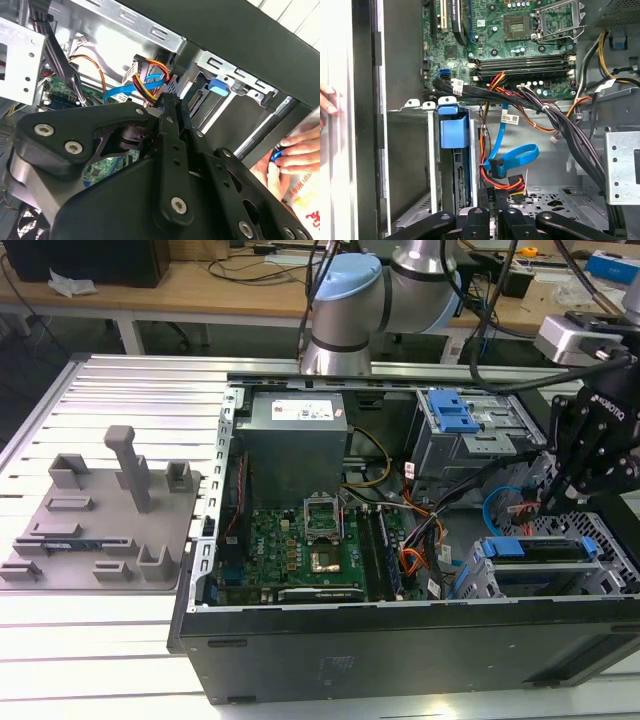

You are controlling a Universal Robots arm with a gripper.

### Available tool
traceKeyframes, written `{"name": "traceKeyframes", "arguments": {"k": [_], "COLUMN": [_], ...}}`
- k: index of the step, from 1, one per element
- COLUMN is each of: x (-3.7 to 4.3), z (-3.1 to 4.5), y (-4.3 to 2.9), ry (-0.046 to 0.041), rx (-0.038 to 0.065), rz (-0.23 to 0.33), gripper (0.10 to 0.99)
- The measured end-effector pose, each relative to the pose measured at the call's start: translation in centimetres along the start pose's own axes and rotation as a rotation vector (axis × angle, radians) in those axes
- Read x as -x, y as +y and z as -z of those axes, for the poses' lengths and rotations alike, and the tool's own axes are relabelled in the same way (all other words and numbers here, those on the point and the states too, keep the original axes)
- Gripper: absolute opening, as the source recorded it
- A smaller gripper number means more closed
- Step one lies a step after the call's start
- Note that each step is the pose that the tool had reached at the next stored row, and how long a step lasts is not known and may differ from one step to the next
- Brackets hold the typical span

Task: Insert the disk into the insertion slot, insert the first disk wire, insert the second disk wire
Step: 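Insert the first disk wire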

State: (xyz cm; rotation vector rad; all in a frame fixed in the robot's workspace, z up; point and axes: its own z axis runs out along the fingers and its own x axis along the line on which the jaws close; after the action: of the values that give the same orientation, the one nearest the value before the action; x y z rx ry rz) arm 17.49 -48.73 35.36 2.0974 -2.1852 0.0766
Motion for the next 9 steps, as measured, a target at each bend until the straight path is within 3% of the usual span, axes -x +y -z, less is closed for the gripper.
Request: {"name": "traceKeyframes", "arguments": {"k": [4, 9], "x": [-0.94, -2.13], "z": [0.22, 0.19], "y": [-0.44, -0.72], "ry": [-0.0117, -0.0323], "rx": [0.004, 0.007], "rz": [0.001, 0.002], "gripper": [0.165, 0.165]}}
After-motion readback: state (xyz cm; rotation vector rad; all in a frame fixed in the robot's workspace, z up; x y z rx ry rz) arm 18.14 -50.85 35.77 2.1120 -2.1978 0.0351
